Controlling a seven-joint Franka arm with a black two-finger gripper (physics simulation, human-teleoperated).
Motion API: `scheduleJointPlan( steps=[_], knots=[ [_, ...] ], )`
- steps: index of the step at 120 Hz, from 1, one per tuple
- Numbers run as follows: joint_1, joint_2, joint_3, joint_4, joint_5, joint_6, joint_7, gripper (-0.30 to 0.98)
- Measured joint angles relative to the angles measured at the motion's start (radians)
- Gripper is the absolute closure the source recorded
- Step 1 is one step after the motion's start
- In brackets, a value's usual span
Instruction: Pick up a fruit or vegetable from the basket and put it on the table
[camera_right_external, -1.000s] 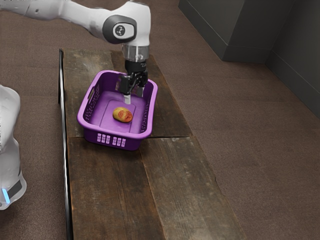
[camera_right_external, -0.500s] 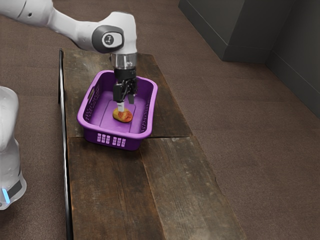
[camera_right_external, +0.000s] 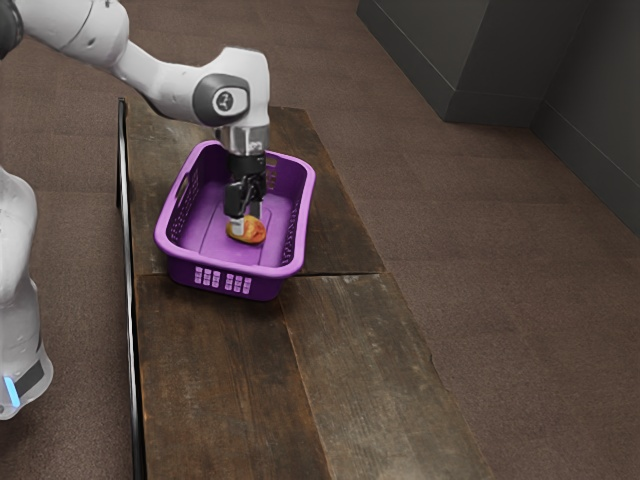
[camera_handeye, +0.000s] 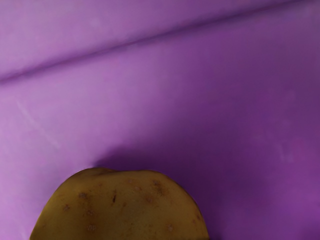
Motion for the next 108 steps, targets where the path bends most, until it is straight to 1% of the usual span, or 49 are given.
scheduleJointPlan(
  steps=[14, 28, 40, 54, 61, 68, 73, 82, 90, 94, 97, 99, 102, 108],
  knots=[
    [-0.006, 0.017, 0.001, 0.000, -0.013, 0.023, 0.016, 0.00],
    [-0.007, 0.042, 0.000, 0.001, -0.051, 0.042, 0.049, 0.02],
    [-0.011, 0.044, 0.001, 0.003, -0.074, 0.046, 0.069, 0.21],
    [-0.013, 0.037, 0.002, 0.006, -0.086, 0.042, 0.090, 0.41],
    [-0.014, 0.036, 0.001, 0.010, -0.086, 0.039, 0.100, 0.48],
    [-0.019, 0.032, 0.000, 0.016, -0.085, 0.036, 0.107, 0.53],
    [-0.025, 0.028, -0.003, 0.030, -0.080, 0.035, 0.111, 0.51],
    [-0.048, 0.012, -0.010, 0.062, -0.050, 0.037, 0.115, 0.43],
    [-0.055, -0.003, -0.054, 0.102, -0.016, 0.042, 0.113, 0.37],
    [-0.047, -0.015, -0.087, 0.120, 0.025, 0.039, 0.077, 0.33],
    [-0.043, -0.033, -0.117, 0.130, 0.069, 0.037, 0.042, 0.27],
    [-0.048, -0.046, -0.136, 0.137, 0.084, 0.039, 0.036, 0.22],
    [-0.059, -0.063, -0.168, 0.153, 0.098, 0.044, 0.034, 0.23],
    [-0.071, -0.079, -0.242, 0.199, 0.119, 0.049, 0.029, 0.30]
  ],
)
